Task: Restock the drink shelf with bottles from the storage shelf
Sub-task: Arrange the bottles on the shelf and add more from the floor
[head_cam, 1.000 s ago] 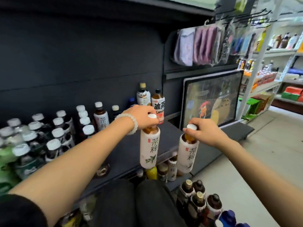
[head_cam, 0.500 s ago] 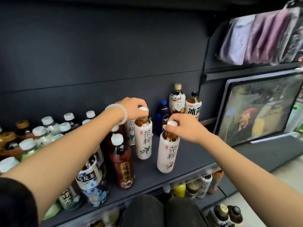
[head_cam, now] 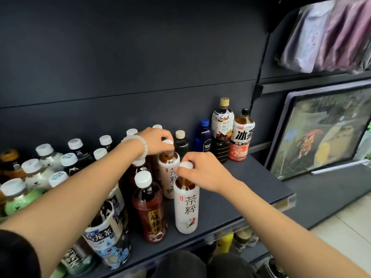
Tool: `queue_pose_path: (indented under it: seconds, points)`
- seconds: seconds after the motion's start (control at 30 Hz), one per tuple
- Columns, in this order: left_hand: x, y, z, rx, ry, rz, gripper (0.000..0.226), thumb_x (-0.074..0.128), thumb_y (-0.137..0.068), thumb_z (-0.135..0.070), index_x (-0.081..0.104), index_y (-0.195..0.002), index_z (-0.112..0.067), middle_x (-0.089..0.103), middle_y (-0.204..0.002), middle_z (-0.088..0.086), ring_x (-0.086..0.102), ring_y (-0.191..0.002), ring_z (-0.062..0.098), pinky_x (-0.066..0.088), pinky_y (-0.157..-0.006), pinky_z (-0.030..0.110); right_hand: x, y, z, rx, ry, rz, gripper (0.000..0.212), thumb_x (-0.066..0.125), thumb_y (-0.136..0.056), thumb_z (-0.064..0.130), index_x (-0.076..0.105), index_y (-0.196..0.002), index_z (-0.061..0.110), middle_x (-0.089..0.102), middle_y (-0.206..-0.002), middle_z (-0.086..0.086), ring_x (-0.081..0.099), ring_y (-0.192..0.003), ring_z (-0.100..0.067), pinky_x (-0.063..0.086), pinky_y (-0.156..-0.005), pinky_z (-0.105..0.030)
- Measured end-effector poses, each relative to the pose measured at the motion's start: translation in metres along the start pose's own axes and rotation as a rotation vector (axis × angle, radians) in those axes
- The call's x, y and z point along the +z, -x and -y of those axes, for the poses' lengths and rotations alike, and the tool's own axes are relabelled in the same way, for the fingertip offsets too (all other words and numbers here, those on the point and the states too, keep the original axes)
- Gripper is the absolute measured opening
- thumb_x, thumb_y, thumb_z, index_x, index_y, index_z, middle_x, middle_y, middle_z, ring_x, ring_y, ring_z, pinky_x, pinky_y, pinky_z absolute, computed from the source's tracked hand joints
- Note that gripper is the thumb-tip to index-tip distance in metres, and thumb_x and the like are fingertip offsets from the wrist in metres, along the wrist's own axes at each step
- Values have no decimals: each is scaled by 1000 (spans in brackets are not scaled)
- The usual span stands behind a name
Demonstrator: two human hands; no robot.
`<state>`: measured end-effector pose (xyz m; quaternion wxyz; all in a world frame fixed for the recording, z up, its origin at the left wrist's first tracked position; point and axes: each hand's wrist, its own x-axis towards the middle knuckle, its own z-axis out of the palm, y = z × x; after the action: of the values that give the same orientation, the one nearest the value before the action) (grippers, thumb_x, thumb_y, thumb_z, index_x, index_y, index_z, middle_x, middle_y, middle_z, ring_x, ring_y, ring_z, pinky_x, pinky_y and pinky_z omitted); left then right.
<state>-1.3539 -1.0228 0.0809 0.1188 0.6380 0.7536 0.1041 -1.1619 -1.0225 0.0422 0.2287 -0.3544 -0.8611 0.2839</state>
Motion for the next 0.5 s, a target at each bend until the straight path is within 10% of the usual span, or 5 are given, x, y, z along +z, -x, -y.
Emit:
queue_pose_path:
  seconds: [0.5]
  points:
    - [1,-7,13,46,55,25,12,60,-82,-42,64,-92,-38,60,-91,-3,57,-91,17,49,-84,35,11,-9,11,23,41,16,23,62,-81,43,54,-73,24,62,-73,2,60,-73,-18,44,-59,-30]
